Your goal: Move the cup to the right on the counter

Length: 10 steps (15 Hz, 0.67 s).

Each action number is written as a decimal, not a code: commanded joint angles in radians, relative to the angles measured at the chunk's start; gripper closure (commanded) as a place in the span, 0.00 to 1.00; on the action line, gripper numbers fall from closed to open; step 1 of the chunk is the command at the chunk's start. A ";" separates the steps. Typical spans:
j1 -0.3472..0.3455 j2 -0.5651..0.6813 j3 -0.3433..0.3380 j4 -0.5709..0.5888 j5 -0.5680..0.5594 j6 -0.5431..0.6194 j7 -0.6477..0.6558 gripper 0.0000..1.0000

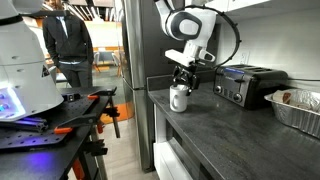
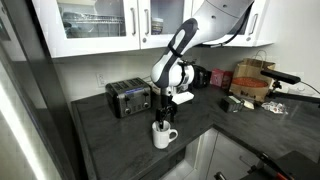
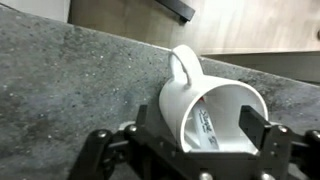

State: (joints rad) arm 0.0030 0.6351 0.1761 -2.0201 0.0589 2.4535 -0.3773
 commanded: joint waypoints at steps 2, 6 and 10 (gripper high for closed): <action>-0.017 0.066 0.014 0.068 -0.008 0.003 -0.033 0.31; -0.013 0.104 0.014 0.124 -0.013 -0.003 -0.025 0.62; -0.011 0.112 0.007 0.140 -0.018 -0.007 -0.014 0.91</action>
State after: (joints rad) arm -0.0018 0.7266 0.1816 -1.9058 0.0537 2.4534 -0.3911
